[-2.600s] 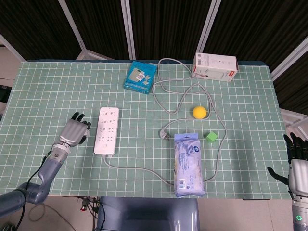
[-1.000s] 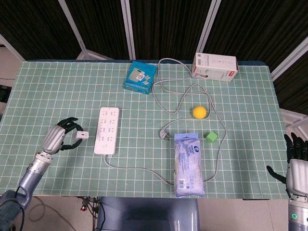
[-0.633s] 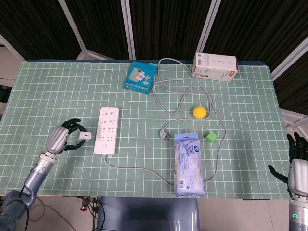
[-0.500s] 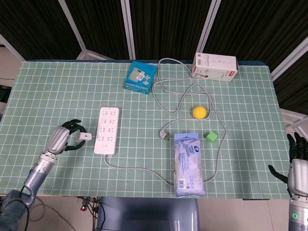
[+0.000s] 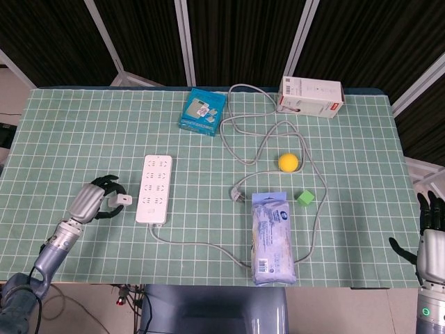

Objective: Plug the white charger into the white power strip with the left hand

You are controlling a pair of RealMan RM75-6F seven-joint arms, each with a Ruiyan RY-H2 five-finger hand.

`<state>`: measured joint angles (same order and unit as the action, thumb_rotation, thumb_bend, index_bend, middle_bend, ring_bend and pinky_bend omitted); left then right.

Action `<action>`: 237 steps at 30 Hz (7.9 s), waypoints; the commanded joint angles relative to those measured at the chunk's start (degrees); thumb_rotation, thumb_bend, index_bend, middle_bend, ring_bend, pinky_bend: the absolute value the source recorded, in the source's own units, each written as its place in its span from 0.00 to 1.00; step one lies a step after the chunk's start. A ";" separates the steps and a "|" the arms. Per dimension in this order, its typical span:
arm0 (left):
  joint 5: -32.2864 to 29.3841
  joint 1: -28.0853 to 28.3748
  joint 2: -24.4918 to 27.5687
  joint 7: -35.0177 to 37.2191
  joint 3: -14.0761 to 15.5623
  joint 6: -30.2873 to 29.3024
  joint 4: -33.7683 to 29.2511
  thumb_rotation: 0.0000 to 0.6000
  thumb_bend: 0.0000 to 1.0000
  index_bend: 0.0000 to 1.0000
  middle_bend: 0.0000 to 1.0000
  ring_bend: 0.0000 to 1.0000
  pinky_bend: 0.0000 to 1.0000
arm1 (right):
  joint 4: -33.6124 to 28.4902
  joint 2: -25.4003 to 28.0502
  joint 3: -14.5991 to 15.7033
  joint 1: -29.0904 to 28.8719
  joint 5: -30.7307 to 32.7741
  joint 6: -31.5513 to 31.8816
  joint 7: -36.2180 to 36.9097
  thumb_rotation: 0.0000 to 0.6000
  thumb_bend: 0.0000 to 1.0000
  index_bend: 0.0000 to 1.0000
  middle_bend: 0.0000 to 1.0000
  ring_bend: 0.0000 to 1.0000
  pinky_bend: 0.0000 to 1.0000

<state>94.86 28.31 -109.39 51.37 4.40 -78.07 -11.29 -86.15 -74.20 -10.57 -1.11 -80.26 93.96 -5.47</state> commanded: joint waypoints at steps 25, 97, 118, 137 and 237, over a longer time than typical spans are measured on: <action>1.93 -2.11 1.46 -1.57 3.50 2.69 2.72 1.00 0.40 0.42 0.31 0.07 0.16 | 0.05 -0.32 -0.47 -0.27 0.23 -0.09 -0.48 1.00 0.13 0.00 0.00 0.00 0.00; -47.28 17.48 49.48 -99.18 -1.67 25.41 -94.60 1.00 0.21 0.26 0.29 0.06 0.00 | -0.56 0.04 -0.82 0.58 -0.03 1.47 -0.06 1.00 0.13 0.00 0.00 0.00 0.00; -47.65 18.05 41.72 -99.87 0.88 25.55 -86.66 1.00 0.22 0.31 0.34 0.06 0.01 | -0.71 0.38 -1.05 0.91 0.16 1.75 0.67 1.00 0.13 0.00 0.00 0.00 0.00; -47.51 18.09 38.07 -99.99 1.69 25.33 -81.83 1.00 0.25 0.37 0.39 0.08 0.03 | -0.69 0.27 -1.08 1.04 0.43 1.65 0.88 1.00 0.13 0.00 0.00 0.00 0.00; -34.15 14.12 38.83 -75.29 -9.85 23.25 -86.15 1.00 0.39 0.57 0.57 0.23 0.17 | -1.71 -0.04 -1.67 1.66 1.37 1.85 1.71 1.00 0.13 0.01 0.00 0.00 0.00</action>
<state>61.63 41.86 -70.30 -23.02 -5.30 -55.36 -96.90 -87.86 -74.24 -12.25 0.55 -78.89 95.81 -3.76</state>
